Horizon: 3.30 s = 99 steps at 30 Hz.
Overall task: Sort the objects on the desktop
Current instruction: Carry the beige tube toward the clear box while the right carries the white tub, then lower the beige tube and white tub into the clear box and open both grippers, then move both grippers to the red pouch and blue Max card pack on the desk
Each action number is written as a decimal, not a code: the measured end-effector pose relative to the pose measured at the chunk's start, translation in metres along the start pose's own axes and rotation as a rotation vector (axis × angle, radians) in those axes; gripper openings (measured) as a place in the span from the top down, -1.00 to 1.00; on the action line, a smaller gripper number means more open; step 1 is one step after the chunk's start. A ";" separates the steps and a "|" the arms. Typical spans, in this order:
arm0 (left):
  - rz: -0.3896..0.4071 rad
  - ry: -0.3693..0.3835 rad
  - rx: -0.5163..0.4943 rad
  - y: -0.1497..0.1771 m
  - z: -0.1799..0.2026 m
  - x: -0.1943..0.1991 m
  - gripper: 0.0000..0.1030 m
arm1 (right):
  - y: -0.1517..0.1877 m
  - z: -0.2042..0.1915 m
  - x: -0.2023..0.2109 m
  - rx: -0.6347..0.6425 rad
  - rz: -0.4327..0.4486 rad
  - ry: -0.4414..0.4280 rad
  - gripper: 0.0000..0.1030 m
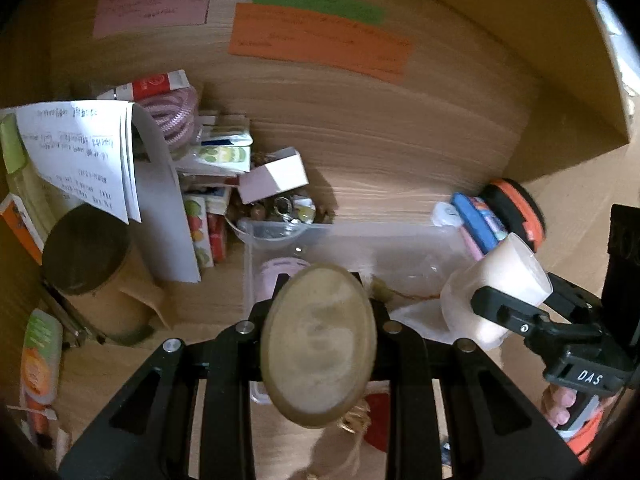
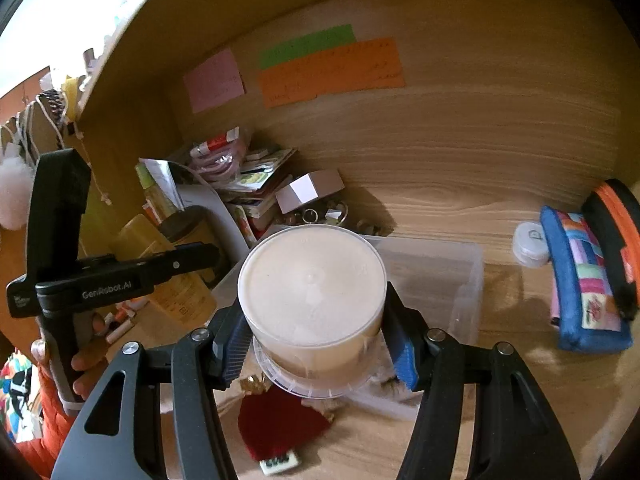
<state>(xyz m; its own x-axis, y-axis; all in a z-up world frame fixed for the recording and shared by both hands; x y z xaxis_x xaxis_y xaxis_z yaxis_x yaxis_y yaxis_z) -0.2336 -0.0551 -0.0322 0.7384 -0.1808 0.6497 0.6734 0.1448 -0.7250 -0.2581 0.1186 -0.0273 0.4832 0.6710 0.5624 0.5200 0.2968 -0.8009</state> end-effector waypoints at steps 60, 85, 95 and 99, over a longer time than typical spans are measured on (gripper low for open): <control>0.042 -0.147 -0.072 0.006 -0.003 0.000 -0.32 | -0.003 -0.009 -0.006 0.092 0.057 0.103 -0.37; -0.082 -0.111 -0.091 0.103 0.015 0.022 -0.78 | 0.087 -0.027 0.069 0.173 0.005 0.166 -0.53; -0.200 -0.052 -0.053 0.144 0.024 0.004 -0.78 | 0.156 -0.031 0.042 0.220 -0.144 0.120 -0.41; -0.241 -0.042 -0.045 0.153 0.027 -0.004 -0.78 | 0.171 -0.033 0.032 0.241 -0.190 0.091 -0.17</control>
<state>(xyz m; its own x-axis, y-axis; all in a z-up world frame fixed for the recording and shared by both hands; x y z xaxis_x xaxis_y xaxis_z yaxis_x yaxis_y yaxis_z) -0.1321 -0.0058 -0.1395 0.5582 -0.1642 0.8133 0.8285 0.0592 -0.5568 -0.1302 0.1681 -0.1393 0.4599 0.5282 0.7138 0.4301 0.5708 -0.6995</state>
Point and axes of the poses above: each gripper's, at about its wrist camera, not at the fingertips, and x roughly against the way its jaws point, z to its right, y to its underside, the point moved 7 cm from there along -x, roughly the way its jaws point, and after that the axes turned 2 degrees about x, right-handed, at the moved point
